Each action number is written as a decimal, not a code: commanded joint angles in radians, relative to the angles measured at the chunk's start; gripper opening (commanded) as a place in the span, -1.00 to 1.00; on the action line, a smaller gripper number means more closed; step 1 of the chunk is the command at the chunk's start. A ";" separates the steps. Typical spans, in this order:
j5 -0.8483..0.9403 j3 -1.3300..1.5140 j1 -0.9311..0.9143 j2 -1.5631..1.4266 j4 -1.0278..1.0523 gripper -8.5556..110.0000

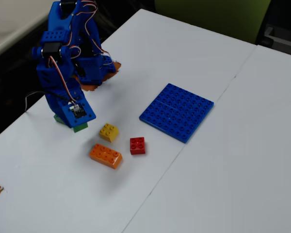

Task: Pick up the 2x2 green block and go up the 8x8 blue block.

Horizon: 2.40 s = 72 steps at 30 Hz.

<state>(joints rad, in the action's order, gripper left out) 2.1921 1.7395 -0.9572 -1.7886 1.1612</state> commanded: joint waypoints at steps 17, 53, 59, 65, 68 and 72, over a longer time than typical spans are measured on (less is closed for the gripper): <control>-0.385 -0.051 0.399 -0.735 0.190 -0.86; -0.712 -1.396 1.003 0.457 0.518 -0.86; -0.584 -1.399 0.969 0.532 0.568 -0.86; -0.522 -1.394 0.936 0.578 0.580 -0.86; -0.497 -1.347 0.931 0.583 0.586 -0.86; -0.492 -1.308 0.920 0.603 0.588 -0.86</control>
<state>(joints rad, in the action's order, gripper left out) 1.6950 0.4218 -0.0245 -1.1796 1.7441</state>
